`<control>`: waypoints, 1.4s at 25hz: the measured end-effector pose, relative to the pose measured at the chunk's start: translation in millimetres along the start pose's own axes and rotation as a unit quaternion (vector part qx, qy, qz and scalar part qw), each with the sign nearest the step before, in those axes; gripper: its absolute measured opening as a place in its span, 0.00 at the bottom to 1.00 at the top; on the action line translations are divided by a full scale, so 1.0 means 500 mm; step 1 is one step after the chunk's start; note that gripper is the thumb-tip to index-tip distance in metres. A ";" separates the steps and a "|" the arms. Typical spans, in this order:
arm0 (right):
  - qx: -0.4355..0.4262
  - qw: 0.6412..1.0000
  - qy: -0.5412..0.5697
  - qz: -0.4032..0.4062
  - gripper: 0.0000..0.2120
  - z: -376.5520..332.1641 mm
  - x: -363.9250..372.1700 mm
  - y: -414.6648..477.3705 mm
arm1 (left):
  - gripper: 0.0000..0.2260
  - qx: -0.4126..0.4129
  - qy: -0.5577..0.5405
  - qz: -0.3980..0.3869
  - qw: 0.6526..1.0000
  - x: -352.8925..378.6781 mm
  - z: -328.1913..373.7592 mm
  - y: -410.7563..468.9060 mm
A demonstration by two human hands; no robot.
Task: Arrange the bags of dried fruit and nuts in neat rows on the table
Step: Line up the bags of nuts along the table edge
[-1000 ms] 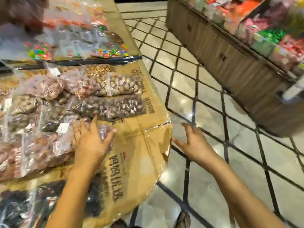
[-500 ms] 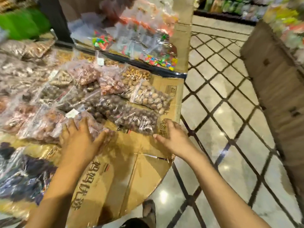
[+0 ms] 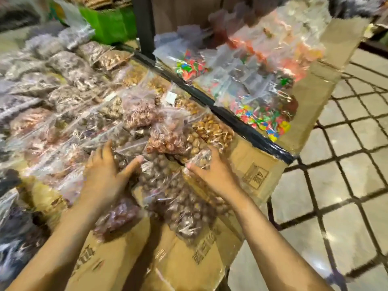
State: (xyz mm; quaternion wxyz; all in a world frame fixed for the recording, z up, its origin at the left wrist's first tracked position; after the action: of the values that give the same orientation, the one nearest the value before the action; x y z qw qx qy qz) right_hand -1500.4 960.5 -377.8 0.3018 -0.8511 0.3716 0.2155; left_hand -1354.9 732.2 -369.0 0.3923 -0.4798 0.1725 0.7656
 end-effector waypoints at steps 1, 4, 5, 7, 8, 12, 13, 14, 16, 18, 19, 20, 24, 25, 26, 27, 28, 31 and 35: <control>-0.001 0.999 0.013 -0.029 0.44 0.000 -0.006 0.050 | 0.45 -0.021 -0.011 0.017 1.000 0.002 0.011 0.026; -0.033 0.997 0.001 -0.076 0.48 -0.009 -0.025 0.182 | 0.43 -0.072 -0.077 0.096 0.990 -0.007 0.069 0.124; -0.039 0.995 -0.002 -0.090 0.49 -0.016 -0.027 0.215 | 0.42 -0.100 -0.103 0.117 0.983 -0.019 0.099 0.154; -0.039 0.994 -0.031 -0.101 0.53 -0.037 -0.019 0.258 | 0.41 -0.159 -0.165 0.123 0.965 -0.023 0.121 0.238; -0.034 0.994 -0.048 -0.095 0.55 -0.046 -0.012 0.273 | 0.41 -0.186 -0.207 0.112 0.954 -0.015 0.121 0.275; -0.008 0.993 -0.075 -0.092 0.59 -0.070 0.023 0.326 | 0.21 -0.247 -0.342 0.114 0.899 0.034 0.100 0.338; -0.002 0.992 -0.078 -0.099 0.58 -0.074 0.028 0.333 | 0.14 -0.244 -0.370 0.115 0.889 0.041 0.096 0.339; 0.001 0.991 -0.079 -0.104 0.55 -0.081 0.029 0.336 | 0.13 -0.235 -0.388 0.111 0.884 0.046 0.094 0.341; 0.005 0.992 -0.073 -0.104 0.51 -0.091 0.036 0.339 | 0.11 -0.232 -0.407 0.114 0.876 0.045 0.096 0.335; -0.012 0.996 -0.047 -0.074 0.47 -0.099 0.042 0.331 | 0.12 -0.254 -0.419 0.131 0.861 0.035 0.101 0.310; -0.039 0.998 -0.028 -0.048 0.42 -0.102 0.044 0.321 | 0.12 -0.260 -0.437 0.140 0.849 0.034 0.098 0.292; -0.079 0.997 -0.008 -0.021 0.37 -0.105 0.044 0.306 | 0.12 -0.259 -0.463 0.154 0.833 0.032 0.096 0.273; -0.160 0.987 0.006 -0.002 0.34 -0.109 0.044 0.265 | 0.10 -0.221 -0.549 0.251 0.766 -0.002 0.085 0.110; -0.155 0.988 0.021 -0.012 0.35 -0.108 0.047 0.266 | 0.09 -0.210 -0.553 0.274 0.758 -0.002 0.070 0.057; -0.147 0.988 0.043 -0.024 0.35 -0.109 0.053 0.263 | 0.07 -0.208 -0.543 0.298 0.757 0.003 0.050 -0.001; -0.135 0.988 0.070 -0.038 0.35 -0.110 0.057 0.260 | 0.12 -0.217 -0.520 0.310 0.766 0.014 0.028 -0.063; -0.124 0.986 0.098 -0.059 0.35 -0.114 0.061 0.257 | 0.23 -0.236 -0.481 0.307 0.786 0.035 -0.003 -0.116; -0.122 0.979 0.131 -0.093 0.36 -0.121 0.063 0.256 | 0.34 -0.250 -0.328 0.260 0.873 0.095 -0.053 -0.202; -0.100 0.975 0.189 -0.067 0.36 -0.110 0.063 0.260 | 0.22 -0.187 -0.197 0.263 0.926 0.123 -0.010 -0.213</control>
State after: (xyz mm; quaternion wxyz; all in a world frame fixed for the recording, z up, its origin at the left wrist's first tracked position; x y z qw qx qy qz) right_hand -1571.8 837.1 -402.8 0.1527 -0.9254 0.3406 0.0661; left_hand -1284.6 822.8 -412.8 0.1060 -0.3212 0.0651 0.9388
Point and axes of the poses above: each hand's wrist, its own y-axis towards the middle knuckle, its own x-axis out of the palm, z = x × y, the point moved 5 cm from there along y, towards the middle knuckle, and after that the axes turned 6 degrees about -z, right-handed, at the moved point
